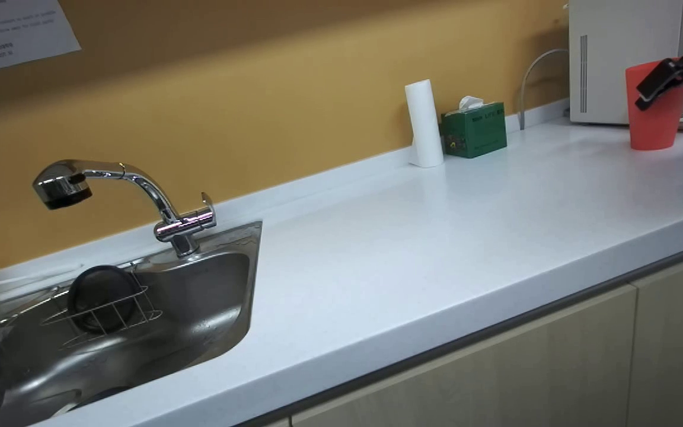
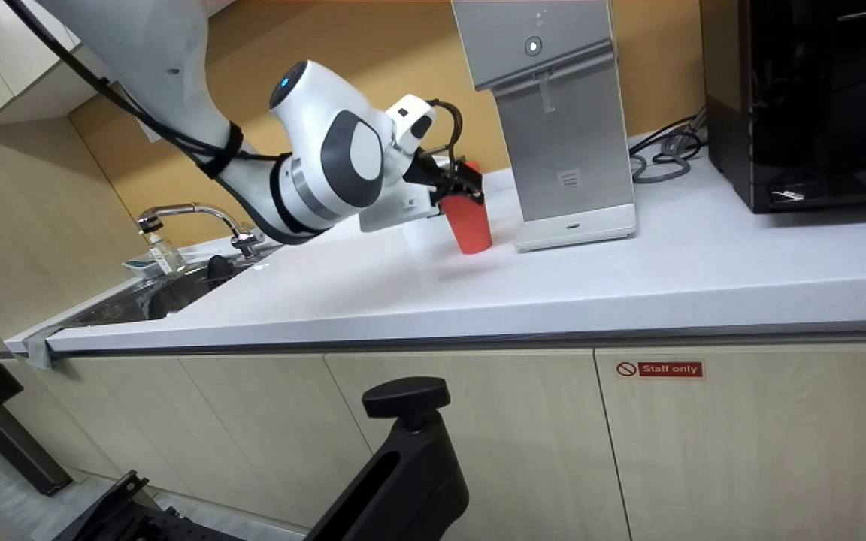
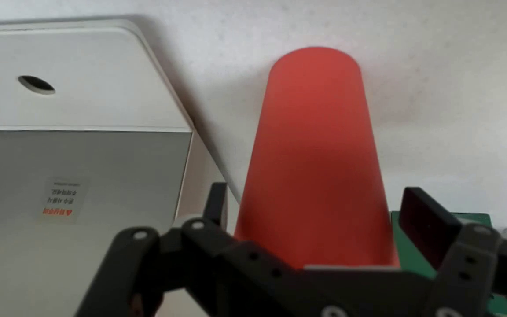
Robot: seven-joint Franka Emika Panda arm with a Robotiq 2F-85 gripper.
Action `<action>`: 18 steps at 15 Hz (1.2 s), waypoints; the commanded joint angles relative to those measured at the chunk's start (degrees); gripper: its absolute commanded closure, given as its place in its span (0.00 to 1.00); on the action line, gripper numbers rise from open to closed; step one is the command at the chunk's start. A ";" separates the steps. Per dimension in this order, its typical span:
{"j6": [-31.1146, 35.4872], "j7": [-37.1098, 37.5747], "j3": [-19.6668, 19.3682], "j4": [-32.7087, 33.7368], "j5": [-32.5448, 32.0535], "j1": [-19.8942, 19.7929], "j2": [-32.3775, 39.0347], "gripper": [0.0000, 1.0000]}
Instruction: Put the orange cup under the coffeemaker.
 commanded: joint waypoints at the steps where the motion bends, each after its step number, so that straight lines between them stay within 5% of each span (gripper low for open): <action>1: 0.00 -0.69 0.46 2.70 1.51 0.30 2.21 0.00; 5: 0.00 -0.33 1.71 4.23 1.75 -0.44 4.43 0.05; 6: 0.00 -0.12 2.43 4.76 1.61 -1.03 4.84 0.26; 9: 0.07 -0.42 3.66 6.44 2.16 -1.82 4.87 0.45; 13: 0.07 -0.82 3.01 5.74 3.24 -0.83 2.41 0.51; 18: 0.05 -1.71 -2.48 -1.22 6.42 3.12 -2.95 0.51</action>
